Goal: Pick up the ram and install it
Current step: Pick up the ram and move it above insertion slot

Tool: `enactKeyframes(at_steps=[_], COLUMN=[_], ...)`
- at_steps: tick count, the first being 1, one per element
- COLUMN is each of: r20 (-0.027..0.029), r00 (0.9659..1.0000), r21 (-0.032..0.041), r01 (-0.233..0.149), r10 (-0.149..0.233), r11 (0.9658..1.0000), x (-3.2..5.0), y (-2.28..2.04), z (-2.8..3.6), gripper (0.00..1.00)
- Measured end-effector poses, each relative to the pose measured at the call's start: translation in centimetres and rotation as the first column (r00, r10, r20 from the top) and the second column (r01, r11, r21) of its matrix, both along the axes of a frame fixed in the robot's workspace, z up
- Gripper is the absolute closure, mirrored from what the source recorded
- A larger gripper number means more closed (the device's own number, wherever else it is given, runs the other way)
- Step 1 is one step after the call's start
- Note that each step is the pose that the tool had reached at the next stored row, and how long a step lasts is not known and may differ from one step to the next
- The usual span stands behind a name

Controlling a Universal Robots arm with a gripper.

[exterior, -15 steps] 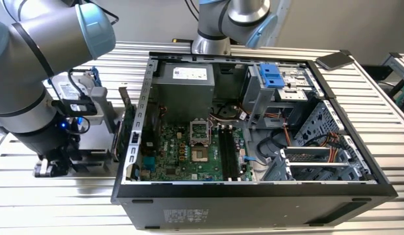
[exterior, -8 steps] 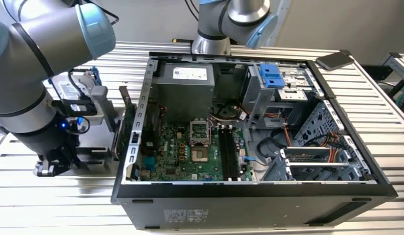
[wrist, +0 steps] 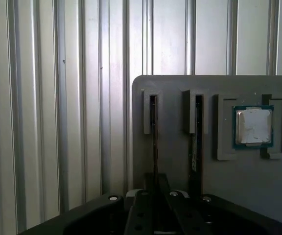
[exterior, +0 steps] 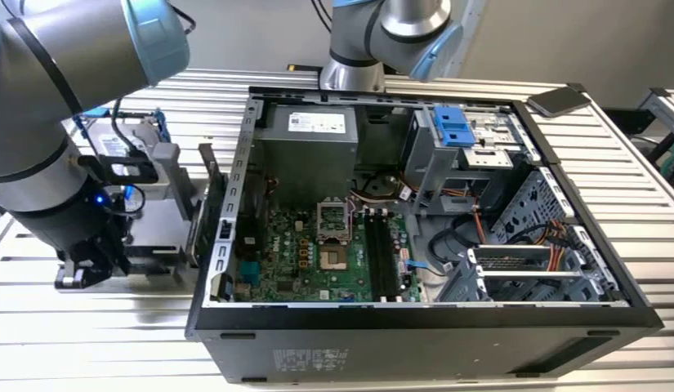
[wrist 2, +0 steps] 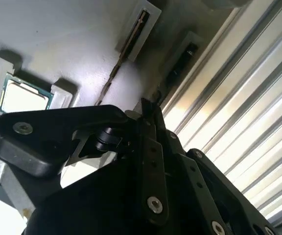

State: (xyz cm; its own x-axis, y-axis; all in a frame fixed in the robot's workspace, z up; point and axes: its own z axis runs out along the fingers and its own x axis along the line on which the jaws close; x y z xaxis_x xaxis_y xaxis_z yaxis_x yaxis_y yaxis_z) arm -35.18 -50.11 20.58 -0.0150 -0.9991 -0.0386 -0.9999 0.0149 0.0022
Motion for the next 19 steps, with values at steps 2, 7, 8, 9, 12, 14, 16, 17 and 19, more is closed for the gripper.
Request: enactKeyframes(at_steps=[2,7,8,9,12,14,16,17,19], r20=[0.0,-0.0001,0.0,0.0,0.0,0.0,-0.0001,0.0001,0.0], r00=[1.0,1.0,1.0,1.0,1.0,1.0,1.0,1.0,1.0], r21=[-0.0001,-0.0002,-0.0002,-0.0001,-0.0002,-0.0001,-0.0002,-0.0001,-0.0007], r01=[0.0,0.0,0.0,0.0,0.0,0.0,0.0,0.0,0.0], r10=[0.0,0.0,0.0,0.0,0.0,0.0,0.0,0.0,0.0], r11=[1.0,1.0,1.0,1.0,1.0,1.0,1.0,1.0,1.0], x=[0.0,-0.01,-0.01,0.0,0.0,0.0,0.0,0.0,0.0], y=[0.0,0.0,0.0,0.0,0.0,0.0,0.0,0.0,0.0], z=[0.91,3.21,3.65,4.1,5.49,6.39,7.28,7.75,8.67], gripper=[1.0,1.0,1.0,1.0,1.0,1.0,1.0,1.0,1.0])
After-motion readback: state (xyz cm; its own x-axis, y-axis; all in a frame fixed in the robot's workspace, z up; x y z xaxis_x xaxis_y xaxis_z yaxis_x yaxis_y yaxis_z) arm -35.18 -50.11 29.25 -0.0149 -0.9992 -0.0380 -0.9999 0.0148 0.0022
